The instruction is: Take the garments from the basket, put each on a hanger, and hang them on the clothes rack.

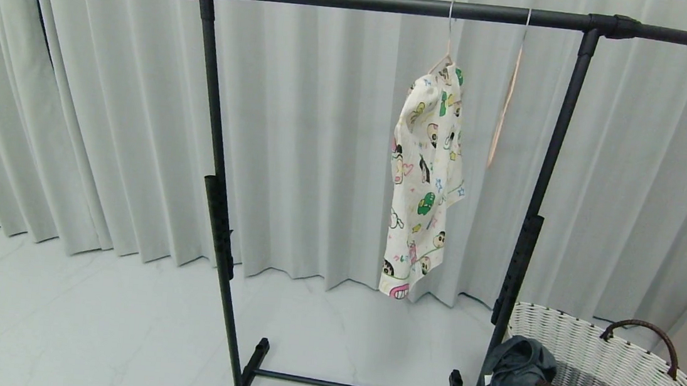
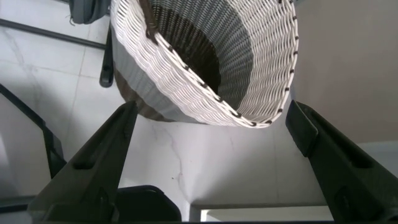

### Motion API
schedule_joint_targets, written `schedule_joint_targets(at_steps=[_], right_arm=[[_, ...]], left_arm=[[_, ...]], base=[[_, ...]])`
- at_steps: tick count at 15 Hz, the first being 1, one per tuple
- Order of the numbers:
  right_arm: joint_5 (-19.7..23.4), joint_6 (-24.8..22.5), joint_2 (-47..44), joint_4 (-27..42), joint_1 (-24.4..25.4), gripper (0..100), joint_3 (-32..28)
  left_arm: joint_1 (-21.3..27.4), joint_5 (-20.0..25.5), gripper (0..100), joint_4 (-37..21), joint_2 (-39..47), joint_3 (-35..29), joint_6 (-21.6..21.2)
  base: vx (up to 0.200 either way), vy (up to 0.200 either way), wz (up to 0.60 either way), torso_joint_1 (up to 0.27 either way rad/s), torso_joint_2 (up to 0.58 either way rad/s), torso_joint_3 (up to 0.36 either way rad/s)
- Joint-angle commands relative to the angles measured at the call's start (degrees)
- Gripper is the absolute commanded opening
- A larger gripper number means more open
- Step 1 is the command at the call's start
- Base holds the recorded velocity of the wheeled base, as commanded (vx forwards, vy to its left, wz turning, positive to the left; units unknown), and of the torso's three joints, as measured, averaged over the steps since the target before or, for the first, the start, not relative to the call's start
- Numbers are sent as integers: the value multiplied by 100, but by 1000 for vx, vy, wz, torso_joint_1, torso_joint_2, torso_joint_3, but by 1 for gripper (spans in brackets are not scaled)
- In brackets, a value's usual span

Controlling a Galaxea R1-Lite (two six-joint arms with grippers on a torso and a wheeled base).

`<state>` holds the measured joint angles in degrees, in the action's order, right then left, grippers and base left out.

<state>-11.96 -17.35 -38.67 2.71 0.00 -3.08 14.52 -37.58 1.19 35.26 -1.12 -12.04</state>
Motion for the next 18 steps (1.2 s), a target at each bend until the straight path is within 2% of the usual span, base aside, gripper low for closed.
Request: schedule_joint_targets(at_steps=[1, 2, 14, 16, 18], right_arm=[[1, -6, -44, 2, 26, 100, 1], [1, -6, -35, 2, 26, 100, 1], [45, 56, -53, 2, 26, 100, 10], [317, 293, -97, 2, 9, 100, 18], [704, 311, -308, -16, 53, 100, -8]], left_arm=[[33, 5, 100, 4, 43, 7, 9], [51, 14, 100, 4, 43, 7, 0], [165, 14, 100, 4, 60, 7, 9], [165, 5, 100, 4, 60, 7, 0], [165, 5, 100, 4, 60, 7, 0]], base=[[0, 0, 0, 0, 0, 0], [0, 0, 0, 0, 0, 0], [200, 0, 0, 2, 4, 5], [0, 0, 0, 0, 0, 0], [0, 0, 0, 0, 0, 0]])
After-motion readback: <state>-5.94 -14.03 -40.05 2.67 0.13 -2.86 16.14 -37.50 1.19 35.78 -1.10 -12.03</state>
